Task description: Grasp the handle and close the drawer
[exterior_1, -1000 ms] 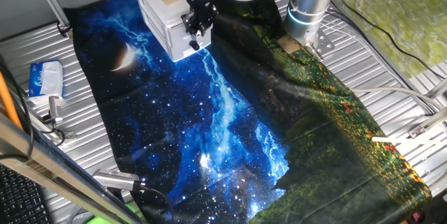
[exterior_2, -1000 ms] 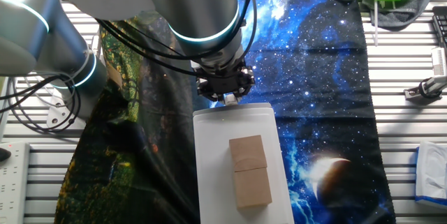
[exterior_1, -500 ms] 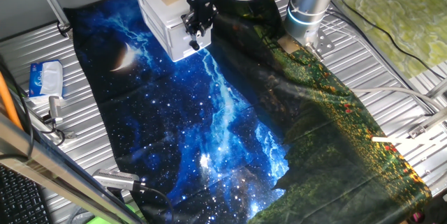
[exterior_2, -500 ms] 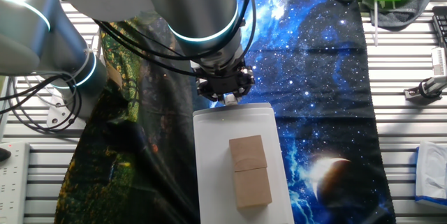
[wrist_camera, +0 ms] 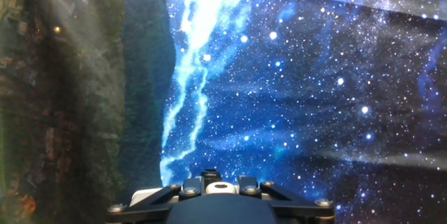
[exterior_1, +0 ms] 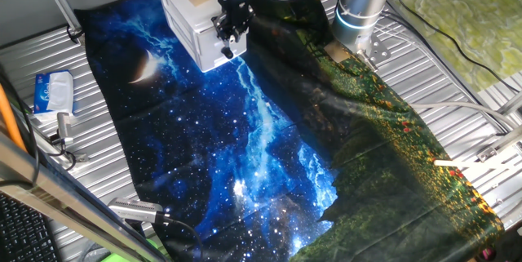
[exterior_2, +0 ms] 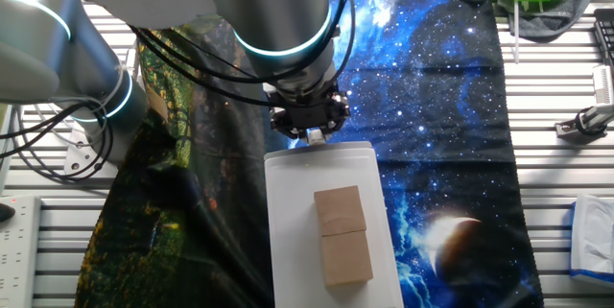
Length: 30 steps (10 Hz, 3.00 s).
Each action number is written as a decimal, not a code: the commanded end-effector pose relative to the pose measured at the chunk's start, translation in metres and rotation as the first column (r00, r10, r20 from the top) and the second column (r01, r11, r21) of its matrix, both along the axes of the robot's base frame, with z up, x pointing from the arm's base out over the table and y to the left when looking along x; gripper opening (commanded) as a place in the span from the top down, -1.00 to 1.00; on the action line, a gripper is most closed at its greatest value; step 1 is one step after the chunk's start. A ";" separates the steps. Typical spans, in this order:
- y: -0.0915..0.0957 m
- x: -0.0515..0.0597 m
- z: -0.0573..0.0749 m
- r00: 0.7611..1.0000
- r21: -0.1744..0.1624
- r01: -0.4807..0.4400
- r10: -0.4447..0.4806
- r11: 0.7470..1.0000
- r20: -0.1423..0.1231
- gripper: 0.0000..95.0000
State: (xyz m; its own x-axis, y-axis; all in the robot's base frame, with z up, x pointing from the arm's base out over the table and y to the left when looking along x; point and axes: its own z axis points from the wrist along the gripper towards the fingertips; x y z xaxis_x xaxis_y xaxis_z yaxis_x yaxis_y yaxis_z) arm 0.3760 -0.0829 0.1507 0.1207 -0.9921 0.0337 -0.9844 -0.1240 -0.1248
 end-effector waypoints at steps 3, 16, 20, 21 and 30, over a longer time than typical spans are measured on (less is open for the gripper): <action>0.000 0.000 -0.001 1.000 -0.008 0.028 -0.028 1.000 0.005 1.00; -0.009 -0.003 -0.003 1.000 -0.006 0.014 -0.014 1.000 0.027 1.00; -0.010 -0.003 -0.001 1.000 -0.011 0.017 -0.017 1.000 0.020 1.00; -0.011 -0.003 0.000 1.000 -0.011 0.016 -0.016 1.000 0.019 1.00; -0.017 -0.003 -0.004 1.000 -0.010 -0.002 0.002 1.000 0.023 1.00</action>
State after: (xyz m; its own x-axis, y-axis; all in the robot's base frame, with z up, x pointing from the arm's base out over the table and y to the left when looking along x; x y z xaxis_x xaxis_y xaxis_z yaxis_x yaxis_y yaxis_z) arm 0.3725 -0.0995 0.1488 0.1205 -0.9916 0.0466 -0.9807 -0.1261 -0.1492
